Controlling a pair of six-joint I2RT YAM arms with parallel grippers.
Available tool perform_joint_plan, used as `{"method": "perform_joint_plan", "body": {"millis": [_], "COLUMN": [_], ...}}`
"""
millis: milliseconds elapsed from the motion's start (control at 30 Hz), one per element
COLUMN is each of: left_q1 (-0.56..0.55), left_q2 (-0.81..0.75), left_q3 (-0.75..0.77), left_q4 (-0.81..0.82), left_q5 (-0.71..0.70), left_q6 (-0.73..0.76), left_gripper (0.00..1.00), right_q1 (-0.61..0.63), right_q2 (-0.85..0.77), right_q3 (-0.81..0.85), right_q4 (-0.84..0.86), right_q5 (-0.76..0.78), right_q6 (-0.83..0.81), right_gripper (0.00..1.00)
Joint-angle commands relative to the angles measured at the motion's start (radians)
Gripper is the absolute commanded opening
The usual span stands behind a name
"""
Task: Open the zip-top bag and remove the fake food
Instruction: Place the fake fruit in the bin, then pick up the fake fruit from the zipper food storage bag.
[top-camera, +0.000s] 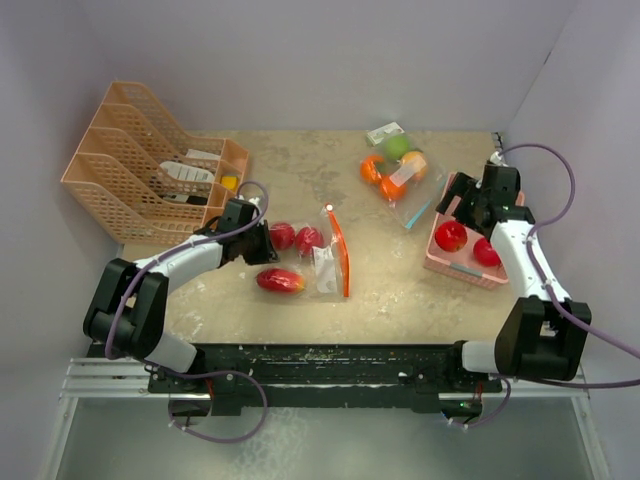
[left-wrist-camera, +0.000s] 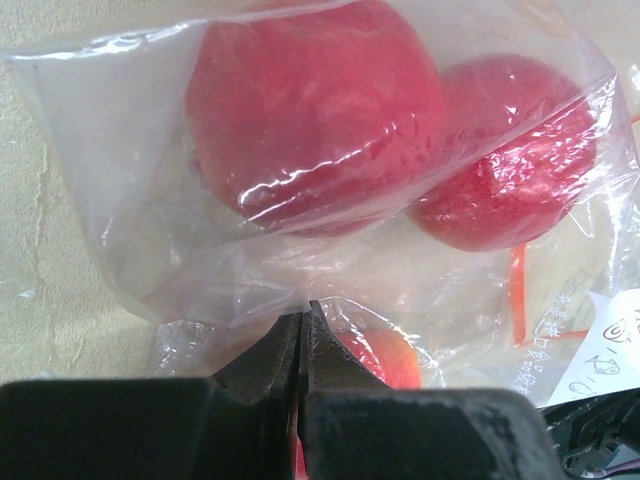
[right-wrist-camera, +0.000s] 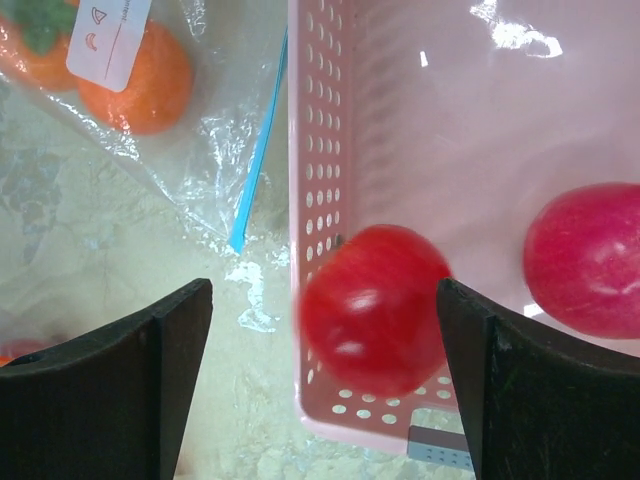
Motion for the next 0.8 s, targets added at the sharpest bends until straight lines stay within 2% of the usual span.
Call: {"method": "perform_joint_plan", "body": {"millis": [0, 167, 300, 467, 633, 767], "left_q1": [0.003, 0.003, 0.003, 0.003, 0.003, 0.002], "left_q2": [-0.017, 0.000, 0.016, 0.026, 0.021, 0.017], "left_q3": [-0.010, -0.001, 0.009, 0.019, 0.025, 0.021], "left_q4": [0.039, 0.047, 0.052, 0.054, 0.042, 0.036], "left_q5": [0.011, 0.019, 0.023, 0.026, 0.023, 0.022], "left_q6": [-0.008, -0.008, -0.009, -0.011, -0.009, -0.011], "left_gripper": [0.00, 0.00, 0.00, 0.00, 0.00, 0.00], "right_q1": [-0.002, 0.035, 0.149, 0.280, 0.407, 0.496], "right_q2": [-0.047, -0.044, -0.019, 0.102, 0.240, 0.317], "right_q3": [0.018, 0.011, 0.000, 0.011, 0.040, 0.049], "right_q4": [-0.003, 0.086, 0.115, 0.148, 0.189, 0.267], "right_q5": [0.020, -0.105, -0.105, -0.194, -0.255, -0.353], "right_q6": [0.005, -0.029, -0.027, -0.024, -0.030, -0.021], "right_gripper": [0.93, 0.79, 0.69, 0.49, 0.41, 0.40]}}
